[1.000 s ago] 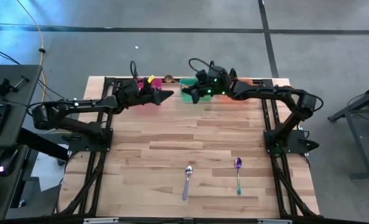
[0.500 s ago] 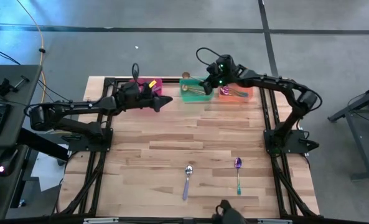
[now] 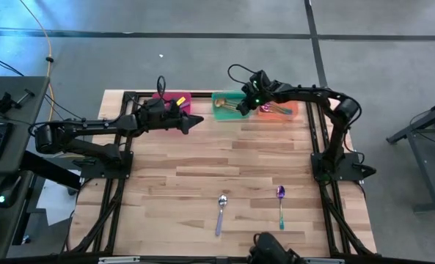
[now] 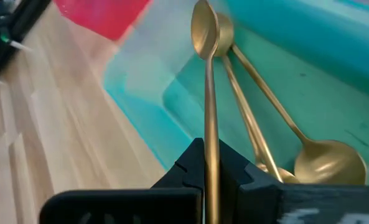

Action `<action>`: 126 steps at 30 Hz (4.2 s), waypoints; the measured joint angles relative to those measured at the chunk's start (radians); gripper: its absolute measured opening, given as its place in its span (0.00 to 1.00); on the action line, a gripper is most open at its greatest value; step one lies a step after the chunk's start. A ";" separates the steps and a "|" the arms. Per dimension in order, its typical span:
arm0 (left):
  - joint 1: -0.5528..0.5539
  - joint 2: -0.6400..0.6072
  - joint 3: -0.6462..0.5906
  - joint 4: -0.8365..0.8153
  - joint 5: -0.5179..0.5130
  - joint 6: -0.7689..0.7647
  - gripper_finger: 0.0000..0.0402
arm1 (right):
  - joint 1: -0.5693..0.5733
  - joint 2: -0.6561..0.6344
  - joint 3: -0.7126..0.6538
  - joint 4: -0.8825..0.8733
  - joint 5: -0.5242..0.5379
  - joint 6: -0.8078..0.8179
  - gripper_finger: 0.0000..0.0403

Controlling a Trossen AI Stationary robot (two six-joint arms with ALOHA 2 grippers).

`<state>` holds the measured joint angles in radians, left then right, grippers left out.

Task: Sort silverware by color (type)
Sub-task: Put the gold spoon into the green bin, then put the silver spoon into the orange bin

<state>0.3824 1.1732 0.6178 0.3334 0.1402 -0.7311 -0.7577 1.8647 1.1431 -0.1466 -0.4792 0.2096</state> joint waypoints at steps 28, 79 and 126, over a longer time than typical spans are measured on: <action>0.000 -0.061 0.000 -0.090 -0.005 0.113 0.06 | 0.045 0.024 0.319 -0.361 0.061 -0.097 0.24; 0.182 -0.428 -0.350 -0.053 0.529 0.212 0.00 | 1.336 -0.244 0.005 -0.890 0.471 1.913 0.36; 0.325 -0.427 -0.350 -0.132 0.616 0.209 0.00 | 1.303 -0.265 -0.400 -0.420 0.354 1.954 0.13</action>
<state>0.7074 0.7458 0.2680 0.2014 0.7564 -0.5220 0.5452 1.5997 0.7434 -0.5662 -0.1252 2.1641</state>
